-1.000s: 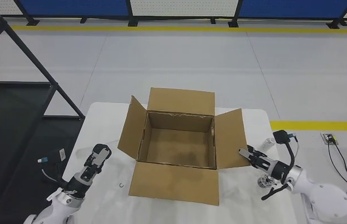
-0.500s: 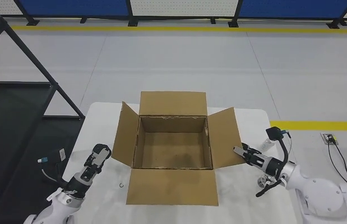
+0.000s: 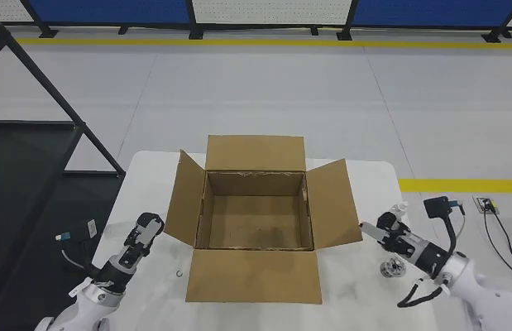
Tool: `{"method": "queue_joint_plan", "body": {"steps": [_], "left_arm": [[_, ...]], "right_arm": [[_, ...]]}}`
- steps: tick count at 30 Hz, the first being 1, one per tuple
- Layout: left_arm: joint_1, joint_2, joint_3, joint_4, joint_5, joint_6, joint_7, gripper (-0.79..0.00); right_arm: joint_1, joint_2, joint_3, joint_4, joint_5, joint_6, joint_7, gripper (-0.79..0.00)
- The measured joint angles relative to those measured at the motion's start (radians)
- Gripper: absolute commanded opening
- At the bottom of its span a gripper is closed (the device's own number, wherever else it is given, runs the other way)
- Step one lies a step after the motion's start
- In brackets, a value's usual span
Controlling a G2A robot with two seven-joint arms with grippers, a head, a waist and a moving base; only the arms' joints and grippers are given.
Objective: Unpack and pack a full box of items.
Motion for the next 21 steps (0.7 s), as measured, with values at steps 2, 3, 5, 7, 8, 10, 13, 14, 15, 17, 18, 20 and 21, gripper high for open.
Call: {"method": "queue_joint_plan", "body": {"steps": [2,3,5,7,8,10,13,14,15,17,18,20,21], "left_arm": [[0.0,0.0,0.0,0.0,0.0,0.0,0.0,0.0],[0.0,0.0,0.0,0.0,0.0,0.0,0.0,0.0],[0.0,0.0,0.0,0.0,0.0,0.0,0.0,0.0],[0.0,0.0,0.0,0.0,0.0,0.0,0.0,0.0],[0.0,0.0,0.0,0.0,0.0,0.0,0.0,0.0],[0.0,0.0,0.0,0.0,0.0,0.0,0.0,0.0],[0.0,0.0,0.0,0.0,0.0,0.0,0.0,0.0],[0.0,0.0,0.0,0.0,0.0,0.0,0.0,0.0],[0.0,0.0,0.0,0.0,0.0,0.0,0.0,0.0],[0.0,0.0,0.0,0.0,0.0,0.0,0.0,0.0],[0.0,0.0,0.0,-0.001,0.0,0.001,0.001,0.0],[0.005,0.0,0.001,-0.003,-0.005,0.004,0.007,0.0],[0.007,0.0,-0.002,-0.003,-0.008,0.003,0.008,0.0]], "right_arm": [[-0.023,0.001,0.013,-0.014,-0.019,-0.012,-0.021,0.0],[-0.022,0.001,0.013,-0.014,-0.019,-0.011,-0.02,0.0],[-0.02,0.001,0.012,-0.013,-0.017,-0.009,-0.015,0.0],[-0.02,0.001,0.012,-0.013,-0.016,-0.009,-0.015,0.0],[-0.02,0.001,0.012,-0.013,-0.016,-0.009,-0.015,0.0],[-0.02,0.001,0.012,-0.013,-0.016,-0.009,-0.015,0.0],[-0.02,0.001,0.012,-0.013,-0.016,-0.009,-0.015,0.0],[-0.02,0.001,0.012,-0.013,-0.016,-0.009,-0.015,0.0],[-0.02,0.001,0.012,-0.013,-0.016,-0.009,-0.015,0.0],[-0.022,0.001,0.007,-0.016,-0.016,-0.015,-0.017,0.0],[-0.027,0.002,0.002,-0.02,-0.02,-0.028,-0.019,0.0],[-0.046,0.006,-0.002,-0.033,-0.068,-0.067,-0.028,0.0],[-0.057,0.007,-0.001,-0.039,-0.098,-0.081,-0.034,0.0]]}}
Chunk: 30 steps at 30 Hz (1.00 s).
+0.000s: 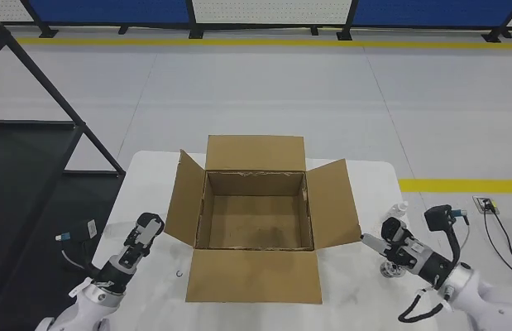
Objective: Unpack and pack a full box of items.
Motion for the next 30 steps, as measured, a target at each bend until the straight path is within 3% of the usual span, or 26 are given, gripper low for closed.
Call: {"method": "queue_joint_plan", "body": {"steps": [12,22,29,30], "left_arm": [[0.014,0.008,-0.054,0.042,-0.052,-0.022,-0.022,0.0],[0.014,0.008,-0.054,0.042,-0.052,-0.022,-0.023,0.0],[0.014,0.008,-0.054,0.042,-0.052,-0.022,-0.023,0.0],[0.014,0.008,-0.054,0.042,-0.052,-0.022,-0.023,0.0]], "right_arm": [[-0.176,0.017,0.054,0.027,-0.397,-0.084,-0.12,0.0],[-0.1,0.027,0.005,0.227,-0.559,0.001,-0.155,0.0],[-0.056,0.033,-0.026,0.314,-0.573,-0.014,-0.159,0.0],[-0.051,0.034,-0.03,0.322,-0.575,-0.017,-0.159,-0.028]]}}
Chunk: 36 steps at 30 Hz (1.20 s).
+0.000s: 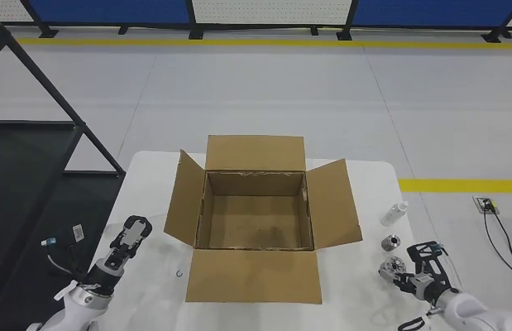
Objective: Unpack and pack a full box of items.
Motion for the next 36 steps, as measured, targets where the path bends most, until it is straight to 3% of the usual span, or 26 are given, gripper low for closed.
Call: {"method": "queue_joint_plan", "body": {"steps": [4,8,17,21,30,36], "left_arm": [[0.0,0.0,0.0,0.0,0.0,0.0,0.0,0.0],[0.0,0.0,0.0,0.0,0.0,0.0,0.0,0.0],[0.0,0.0,0.0,0.0,0.0,0.0,0.0,0.0],[0.0,0.0,0.0,0.0,0.0,0.0,0.0,0.0],[0.0,0.0,0.0,0.0,0.0,0.0,0.0,0.0],[0.0,0.0,0.0,0.0,0.0,0.0,0.0,0.0]], "right_arm": [[0.02,0.003,-0.017,0.033,-0.004,-0.006,-0.002,-0.529],[0.023,0.007,-0.021,0.041,0.006,-0.017,-0.009,-0.785],[0.016,0.015,-0.004,0.007,0.04,-0.025,-0.02,-0.785],[-0.004,0.019,0.031,-0.07,0.094,-0.017,-0.021,-0.785],[-0.092,0.021,0.129,-0.486,0.259,0.113,0.046,-0.785],[-0.045,0.029,0.113,-0.675,0.286,0.196,0.138,-0.785]]}}
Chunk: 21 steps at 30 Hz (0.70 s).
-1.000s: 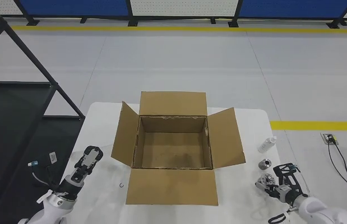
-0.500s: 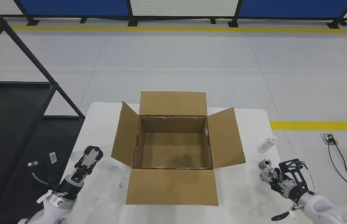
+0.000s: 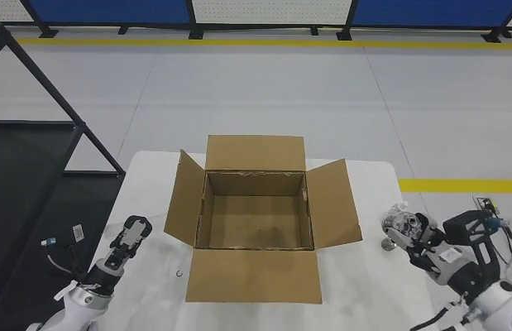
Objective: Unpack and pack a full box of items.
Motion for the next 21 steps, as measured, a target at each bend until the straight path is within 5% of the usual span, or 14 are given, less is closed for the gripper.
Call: {"method": "queue_joint_plan", "body": {"steps": [17,21], "left_arm": [[0.0,0.0,0.0,0.0,0.0,0.0,0.0,0.0],[0.0,0.0,0.0,0.0,0.0,0.0,0.0,0.0]], "right_arm": [[0.459,-0.008,-0.57,0.072,-0.125,0.234,0.129,-0.785],[0.507,-0.014,-0.624,0.103,-0.135,0.273,0.118,-0.785]]}}
